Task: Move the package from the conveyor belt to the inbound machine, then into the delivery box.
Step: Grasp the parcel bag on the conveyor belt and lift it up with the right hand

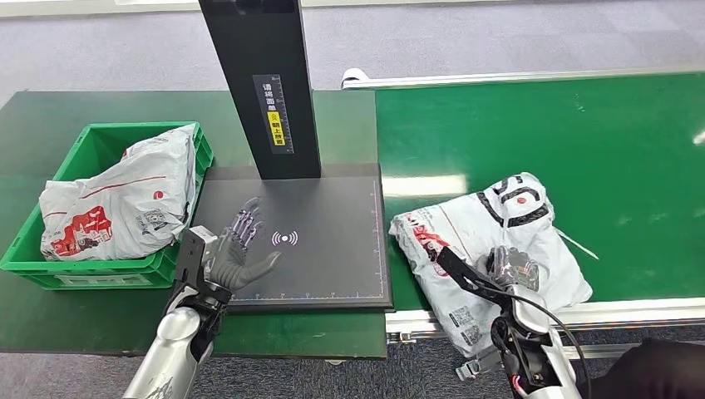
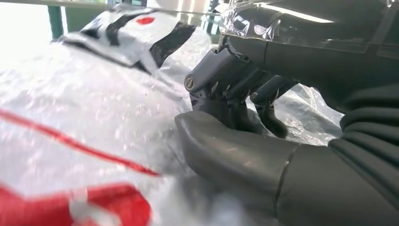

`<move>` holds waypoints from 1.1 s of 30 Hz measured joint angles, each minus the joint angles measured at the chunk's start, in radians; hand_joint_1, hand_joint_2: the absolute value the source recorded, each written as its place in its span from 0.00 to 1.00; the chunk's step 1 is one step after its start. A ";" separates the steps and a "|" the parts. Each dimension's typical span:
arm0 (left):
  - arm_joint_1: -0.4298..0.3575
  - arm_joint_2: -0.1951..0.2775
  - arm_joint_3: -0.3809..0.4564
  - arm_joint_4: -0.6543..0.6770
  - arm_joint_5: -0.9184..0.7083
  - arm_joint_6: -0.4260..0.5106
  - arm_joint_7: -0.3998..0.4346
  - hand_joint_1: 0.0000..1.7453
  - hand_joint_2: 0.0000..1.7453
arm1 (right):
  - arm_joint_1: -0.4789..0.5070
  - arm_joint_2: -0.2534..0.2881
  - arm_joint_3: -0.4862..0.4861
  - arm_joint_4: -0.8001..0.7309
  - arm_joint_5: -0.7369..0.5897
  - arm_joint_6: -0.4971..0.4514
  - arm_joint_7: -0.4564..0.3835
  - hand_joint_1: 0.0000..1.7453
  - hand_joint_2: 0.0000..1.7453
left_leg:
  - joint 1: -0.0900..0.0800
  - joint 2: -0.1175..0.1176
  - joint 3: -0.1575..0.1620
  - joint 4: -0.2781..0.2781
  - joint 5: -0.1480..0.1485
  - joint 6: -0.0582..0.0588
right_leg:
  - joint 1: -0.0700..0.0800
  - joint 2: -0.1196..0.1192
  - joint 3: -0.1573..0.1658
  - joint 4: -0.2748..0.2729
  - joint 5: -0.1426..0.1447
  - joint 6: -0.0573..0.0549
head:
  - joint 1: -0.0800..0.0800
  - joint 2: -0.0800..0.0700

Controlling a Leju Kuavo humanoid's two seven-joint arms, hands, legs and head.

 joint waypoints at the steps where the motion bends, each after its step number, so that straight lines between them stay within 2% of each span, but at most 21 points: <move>1: 0.000 0.000 0.000 -0.001 0.000 0.000 0.001 0.00 1.00 | 0.002 0.001 0.000 -0.003 0.002 -0.004 0.004 1.00 0.75 | 0.000 0.000 0.000 0.000 0.000 0.000 | 0.000 0.000 0.000 0.000 0.000 0.000 | 0.000 0.000; 4: 0.001 0.000 0.000 -0.003 0.000 0.003 0.005 0.00 1.00 | 0.006 0.003 0.000 -0.014 0.010 -0.018 0.016 1.00 0.00 | 0.000 0.000 0.000 0.000 0.000 0.000 | 0.000 0.000 0.000 0.000 0.000 0.000 | 0.000 0.000; 9: 0.002 0.000 0.000 -0.009 0.000 0.005 0.007 0.00 1.00 | 0.012 0.006 -0.002 -0.032 -0.007 -0.035 0.015 1.00 0.00 | 0.000 0.000 0.000 0.000 0.000 0.000 | 0.000 0.000 0.000 0.000 0.000 0.000 | 0.000 0.000; 10: 0.002 0.000 0.000 -0.010 0.000 0.005 0.007 0.00 1.00 | 0.014 0.008 -0.004 -0.037 -0.020 -0.039 0.007 0.92 0.00 | 0.000 0.000 0.000 0.000 0.000 0.000 | 0.000 0.000 0.000 0.000 0.000 0.000 | 0.000 0.000; 13: 0.004 0.000 0.000 -0.012 0.000 0.009 0.008 0.00 1.00 | 0.018 0.017 -0.023 -0.055 -0.128 -0.047 -0.057 0.40 0.00 | 0.000 0.000 0.000 0.000 0.000 0.000 | 0.000 0.000 0.000 0.000 0.000 0.000 | 0.000 0.000; 14: 0.005 0.000 0.000 -0.013 0.000 0.009 0.008 0.00 1.00 | 0.019 0.023 -0.034 -0.063 -0.206 -0.029 -0.098 0.30 0.00 | 0.000 0.000 0.000 0.000 0.000 0.000 | 0.000 0.000 0.000 0.000 0.000 0.000 | 0.000 0.000; 16: 0.008 0.000 0.000 -0.015 0.001 0.010 0.008 0.00 1.00 | 0.020 0.033 -0.061 -0.082 -0.400 0.046 -0.190 0.30 0.00 | 0.000 0.000 0.000 0.000 0.000 0.000 | 0.000 0.000 0.000 0.000 0.000 0.000 | 0.000 0.000; 18: 0.009 0.001 0.000 -0.015 0.002 0.010 0.008 0.00 1.00 | 0.020 0.039 -0.082 -0.098 -0.531 0.106 -0.245 0.30 0.00 | 0.000 0.000 0.000 0.000 0.000 0.000 | 0.000 0.000 0.000 0.000 0.000 0.000 | 0.000 0.000; 22: 0.011 0.001 0.000 -0.015 0.004 0.011 0.006 0.00 1.00 | 0.020 0.047 -0.105 -0.116 -0.588 0.136 -0.264 0.00 0.00 | 0.000 0.000 0.000 0.000 0.000 0.000 | 0.000 0.000 0.000 0.000 0.000 0.000 | 0.000 0.000; 24: 0.012 0.002 0.000 -0.015 0.005 0.011 0.003 0.00 1.00 | 0.020 0.050 -0.118 -0.120 -0.683 0.216 -0.301 0.00 0.00 | 0.000 0.000 0.000 0.000 0.000 0.000 | 0.000 0.000 0.000 0.000 0.000 0.000 | 0.000 0.000; 28: 0.012 0.002 0.000 -0.011 0.008 0.011 -0.024 0.00 1.00 | 0.019 0.061 -0.158 -0.121 -1.118 0.587 -0.443 0.00 1.00 | 0.000 0.000 0.000 0.000 0.000 0.000 | 0.000 0.000 0.000 0.000 0.000 0.000 | 0.000 0.000; 30: 0.012 0.002 0.000 -0.006 0.008 0.012 -0.036 0.00 1.00 | 0.017 0.066 -0.166 -0.120 -1.243 0.681 -0.461 0.00 1.00 | 0.000 0.000 0.000 0.000 0.000 0.000 | 0.000 0.000 0.000 0.000 0.000 0.000 | 0.000 0.000; 33: 0.012 0.003 0.000 -0.001 0.008 0.018 -0.046 0.00 1.00 | 0.016 0.068 -0.164 -0.118 -1.311 0.707 -0.469 0.00 1.00 | 0.000 0.000 0.000 0.000 0.000 0.000 | 0.000 0.000 0.000 0.000 0.000 0.000 | 0.000 0.000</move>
